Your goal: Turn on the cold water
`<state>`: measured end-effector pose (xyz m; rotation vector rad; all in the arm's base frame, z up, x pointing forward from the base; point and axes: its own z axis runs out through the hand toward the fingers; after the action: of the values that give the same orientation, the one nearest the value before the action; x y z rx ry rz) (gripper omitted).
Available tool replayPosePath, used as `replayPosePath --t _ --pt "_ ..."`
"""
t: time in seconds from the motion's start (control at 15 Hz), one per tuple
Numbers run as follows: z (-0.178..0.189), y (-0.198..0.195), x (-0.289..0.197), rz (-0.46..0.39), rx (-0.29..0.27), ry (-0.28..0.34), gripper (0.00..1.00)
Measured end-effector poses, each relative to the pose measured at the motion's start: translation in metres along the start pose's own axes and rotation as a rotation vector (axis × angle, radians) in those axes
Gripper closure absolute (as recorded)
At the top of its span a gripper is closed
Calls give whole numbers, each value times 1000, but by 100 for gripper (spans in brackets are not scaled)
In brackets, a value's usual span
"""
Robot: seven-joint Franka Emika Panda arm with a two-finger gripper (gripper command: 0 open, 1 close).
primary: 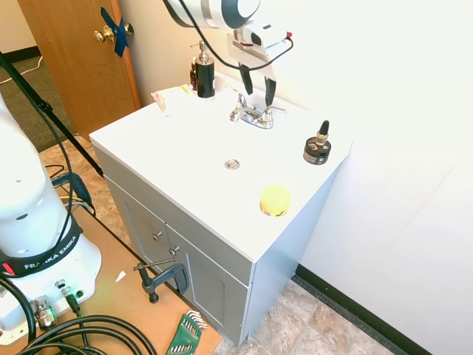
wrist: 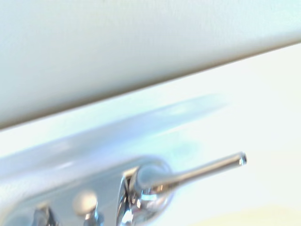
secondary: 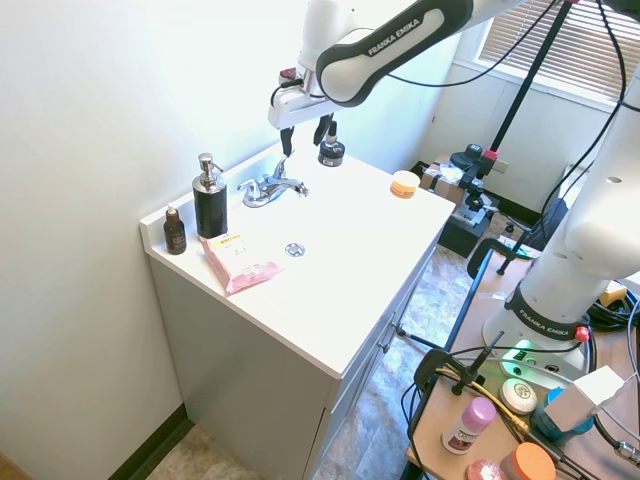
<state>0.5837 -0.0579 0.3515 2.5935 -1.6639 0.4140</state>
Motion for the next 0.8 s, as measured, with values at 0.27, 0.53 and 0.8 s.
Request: replayPosePath --t 0.27,0.53,0.8 --pt "27 -27 23 69 -18 80 0" --pt "64 -34 36 89 -71 102 0" --pt "87 -17 36 90 -145 84 0"
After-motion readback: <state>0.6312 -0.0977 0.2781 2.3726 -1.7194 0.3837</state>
